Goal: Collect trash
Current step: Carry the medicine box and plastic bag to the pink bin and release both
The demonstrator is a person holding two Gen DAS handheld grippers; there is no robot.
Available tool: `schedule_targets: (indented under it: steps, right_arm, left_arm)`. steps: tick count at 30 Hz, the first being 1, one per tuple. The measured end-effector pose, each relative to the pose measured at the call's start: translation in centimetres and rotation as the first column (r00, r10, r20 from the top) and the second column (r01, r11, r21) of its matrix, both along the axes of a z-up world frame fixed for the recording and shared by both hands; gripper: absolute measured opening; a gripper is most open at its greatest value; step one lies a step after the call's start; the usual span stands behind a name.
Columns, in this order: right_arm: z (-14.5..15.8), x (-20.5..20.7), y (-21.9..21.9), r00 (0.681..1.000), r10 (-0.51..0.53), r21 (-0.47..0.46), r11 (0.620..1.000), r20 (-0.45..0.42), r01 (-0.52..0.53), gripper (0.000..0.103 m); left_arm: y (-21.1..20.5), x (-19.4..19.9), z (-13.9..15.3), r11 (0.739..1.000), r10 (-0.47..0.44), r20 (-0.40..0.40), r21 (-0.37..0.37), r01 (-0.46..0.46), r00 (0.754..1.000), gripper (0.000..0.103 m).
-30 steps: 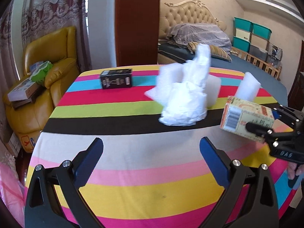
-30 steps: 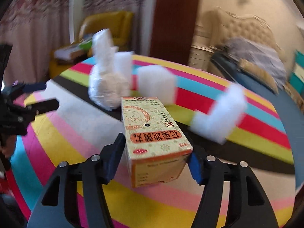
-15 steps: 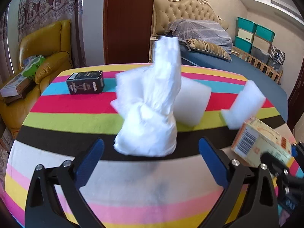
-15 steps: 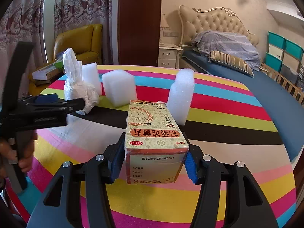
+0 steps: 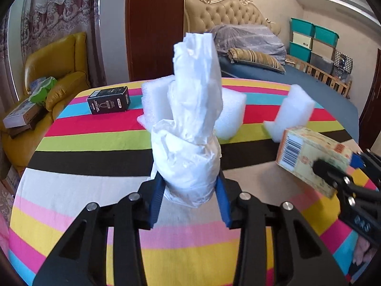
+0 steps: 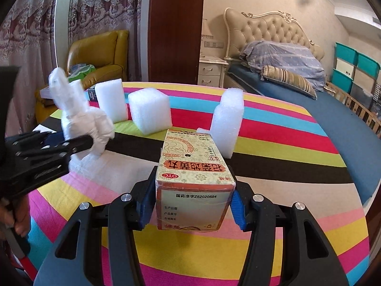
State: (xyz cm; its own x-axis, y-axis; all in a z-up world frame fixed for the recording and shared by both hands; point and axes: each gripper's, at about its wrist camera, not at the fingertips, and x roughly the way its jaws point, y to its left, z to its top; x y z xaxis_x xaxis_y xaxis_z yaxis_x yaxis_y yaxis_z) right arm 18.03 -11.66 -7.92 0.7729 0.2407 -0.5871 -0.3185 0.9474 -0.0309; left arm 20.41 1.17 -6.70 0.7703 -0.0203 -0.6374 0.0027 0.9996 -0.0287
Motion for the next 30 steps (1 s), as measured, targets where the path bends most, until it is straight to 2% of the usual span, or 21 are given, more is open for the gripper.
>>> schedule_targets:
  steps: [13, 23, 30]
  right_arm:
    - [0.1, 0.0, -0.6, 1.0, -0.005, 0.013, 1.0, 0.012, 0.005, 0.051]
    - [1.2, -2.1, -1.3, 0.996, 0.001, 0.116, 0.993, 0.094, -0.012, 0.051]
    - [1.5, -3.0, -0.3, 0.992, 0.004, 0.089, 0.996, 0.126, -0.015, 0.051]
  left_arm:
    - [-0.3, -4.7, 0.8, 1.0, -0.012, 0.046, 0.008, 0.012, 0.999, 0.039]
    - [1.7, -7.5, 1.2, 1.0, 0.016, 0.08, 0.005, -0.017, 0.997, 0.039]
    - [3.4, -8.5, 0.9, 0.998, 0.052, 0.085, -0.036, -0.049, 0.995, 0.039]
